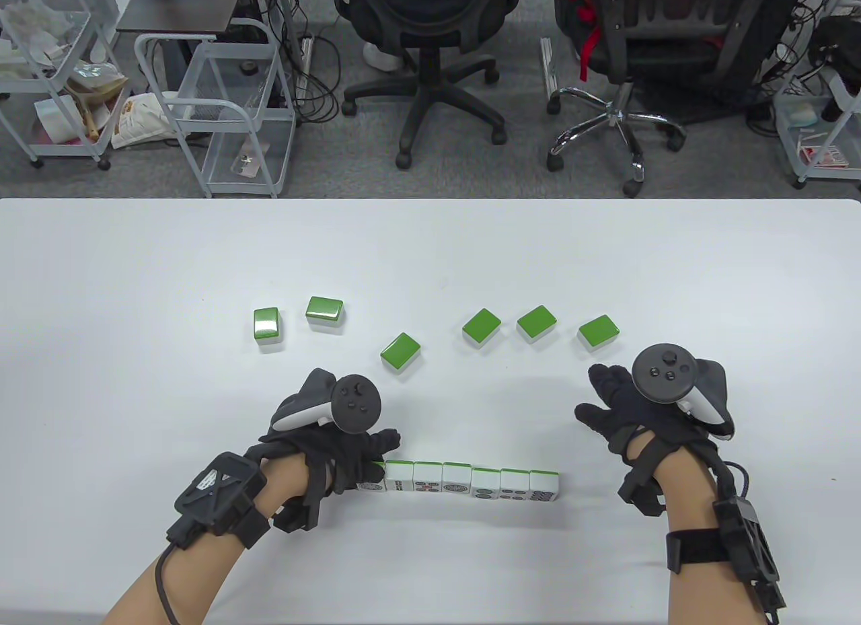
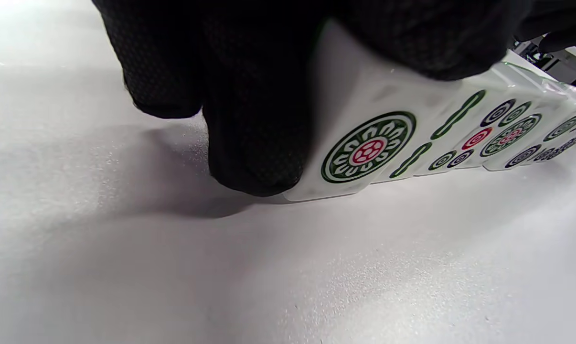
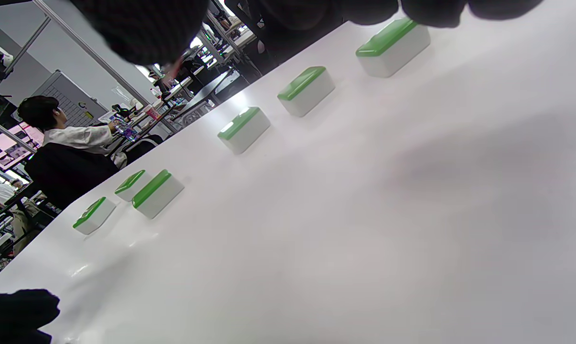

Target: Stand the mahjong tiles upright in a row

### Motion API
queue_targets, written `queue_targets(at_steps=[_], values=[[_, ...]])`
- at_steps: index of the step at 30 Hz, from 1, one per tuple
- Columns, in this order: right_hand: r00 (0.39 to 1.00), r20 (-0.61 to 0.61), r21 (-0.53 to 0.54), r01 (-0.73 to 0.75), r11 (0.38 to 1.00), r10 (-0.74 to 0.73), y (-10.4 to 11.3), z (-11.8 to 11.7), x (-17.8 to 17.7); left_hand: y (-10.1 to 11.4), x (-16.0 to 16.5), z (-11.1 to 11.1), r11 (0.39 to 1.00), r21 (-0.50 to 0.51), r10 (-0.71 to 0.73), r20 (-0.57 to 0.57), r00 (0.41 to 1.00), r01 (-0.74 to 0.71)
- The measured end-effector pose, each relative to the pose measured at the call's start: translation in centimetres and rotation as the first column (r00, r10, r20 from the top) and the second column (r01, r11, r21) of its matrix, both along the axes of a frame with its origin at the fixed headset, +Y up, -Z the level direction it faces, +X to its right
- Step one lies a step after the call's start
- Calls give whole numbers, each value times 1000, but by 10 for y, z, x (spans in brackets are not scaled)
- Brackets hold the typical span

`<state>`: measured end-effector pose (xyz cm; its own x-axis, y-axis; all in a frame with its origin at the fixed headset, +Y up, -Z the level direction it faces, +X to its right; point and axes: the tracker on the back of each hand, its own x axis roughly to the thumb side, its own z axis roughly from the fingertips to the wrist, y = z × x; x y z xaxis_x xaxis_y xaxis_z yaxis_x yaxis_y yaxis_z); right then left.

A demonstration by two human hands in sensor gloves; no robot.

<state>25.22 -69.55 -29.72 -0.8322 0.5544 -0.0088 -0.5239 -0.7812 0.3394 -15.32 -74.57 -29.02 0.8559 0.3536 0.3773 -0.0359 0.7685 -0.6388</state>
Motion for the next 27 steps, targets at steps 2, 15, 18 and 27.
queue_targets(at_steps=[2, 15, 18, 27], values=[[1000, 2, 3, 0, 1000, 0, 0, 0, 0, -1, -1, 0, 1000, -5, 8, -9, 1000, -8], [993, 108, 124, 23, 992, -37, 11, -3, 14, 57, -73, -16, 910, 347, -15, -522, 853, 228], [986, 159, 175, 23, 984, -51, 14, -5, 18, 45, -85, -17, 892, 338, -60, -572, 818, 302], [947, 268, 222, -239, 945, 176, 16, -28, 2, 35, -99, -19, 894, 312, -75, -605, 793, 322]])
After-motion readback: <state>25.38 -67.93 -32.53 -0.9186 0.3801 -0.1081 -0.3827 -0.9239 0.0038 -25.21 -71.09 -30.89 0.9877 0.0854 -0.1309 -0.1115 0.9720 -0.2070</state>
